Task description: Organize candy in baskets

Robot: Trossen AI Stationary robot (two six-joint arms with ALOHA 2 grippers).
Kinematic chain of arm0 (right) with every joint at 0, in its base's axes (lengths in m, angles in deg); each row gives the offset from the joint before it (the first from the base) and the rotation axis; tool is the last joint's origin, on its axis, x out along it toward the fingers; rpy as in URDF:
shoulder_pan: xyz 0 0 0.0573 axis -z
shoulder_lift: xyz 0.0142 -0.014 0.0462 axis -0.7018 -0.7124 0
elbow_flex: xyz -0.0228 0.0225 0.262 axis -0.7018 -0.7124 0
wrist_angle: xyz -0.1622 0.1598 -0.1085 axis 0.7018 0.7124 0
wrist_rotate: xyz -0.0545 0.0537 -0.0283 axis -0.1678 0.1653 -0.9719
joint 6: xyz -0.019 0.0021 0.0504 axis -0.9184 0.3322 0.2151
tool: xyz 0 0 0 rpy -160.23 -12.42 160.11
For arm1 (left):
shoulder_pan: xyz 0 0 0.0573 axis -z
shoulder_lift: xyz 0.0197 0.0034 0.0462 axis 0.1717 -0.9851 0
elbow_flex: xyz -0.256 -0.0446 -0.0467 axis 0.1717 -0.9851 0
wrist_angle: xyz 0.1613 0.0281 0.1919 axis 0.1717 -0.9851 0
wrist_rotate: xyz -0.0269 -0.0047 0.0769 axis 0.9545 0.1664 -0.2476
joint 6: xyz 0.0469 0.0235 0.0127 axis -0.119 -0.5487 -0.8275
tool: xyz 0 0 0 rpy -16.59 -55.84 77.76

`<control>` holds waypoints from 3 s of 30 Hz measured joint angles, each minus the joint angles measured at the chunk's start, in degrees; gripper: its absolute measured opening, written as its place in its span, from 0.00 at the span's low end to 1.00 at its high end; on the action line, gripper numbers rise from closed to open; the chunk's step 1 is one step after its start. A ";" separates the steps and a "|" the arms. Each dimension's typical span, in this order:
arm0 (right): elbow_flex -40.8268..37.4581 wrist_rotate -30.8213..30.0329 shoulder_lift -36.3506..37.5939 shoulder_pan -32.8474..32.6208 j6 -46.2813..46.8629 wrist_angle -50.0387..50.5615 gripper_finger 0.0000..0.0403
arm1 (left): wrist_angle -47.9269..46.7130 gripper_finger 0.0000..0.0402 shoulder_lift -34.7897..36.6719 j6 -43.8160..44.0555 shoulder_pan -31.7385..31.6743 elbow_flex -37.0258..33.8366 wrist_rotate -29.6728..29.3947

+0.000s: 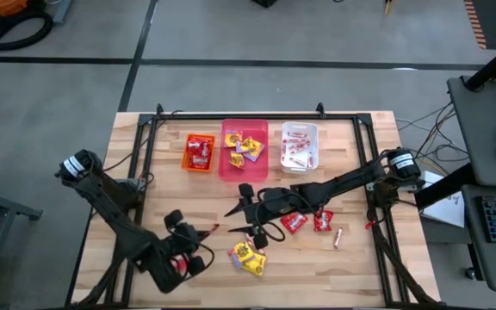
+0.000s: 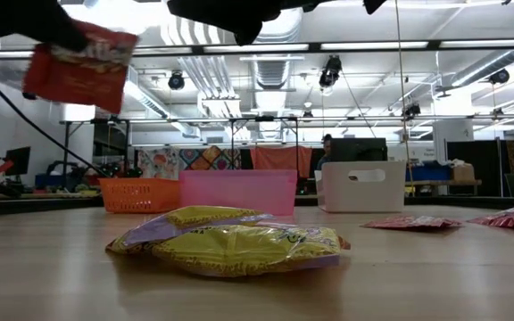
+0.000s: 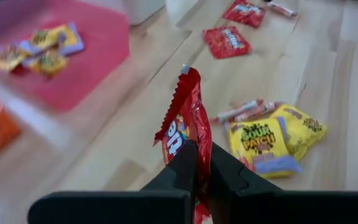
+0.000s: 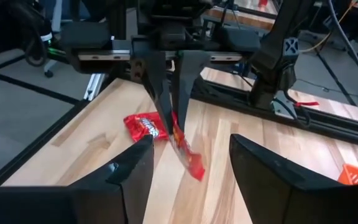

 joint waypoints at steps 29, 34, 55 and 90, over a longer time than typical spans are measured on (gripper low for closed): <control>-2.84 -0.01 -0.07 0.00 -0.51 2.14 0.52 | 8.45 0.00 -0.02 -20.98 -6.56 -1.01 0.02; -2.72 -0.48 -0.07 0.00 -0.97 2.24 0.52 | 8.66 0.00 0.30 -26.42 -7.29 -1.01 1.45; 3.78 -0.64 1.88 0.50 2.03 21.27 0.52 | 35.32 0.00 8.19 -52.96 -12.33 -12.43 11.23; 3.74 -3.56 6.69 1.40 5.05 30.64 0.52 | 32.63 0.00 36.53 -39.36 -65.18 -36.57 30.63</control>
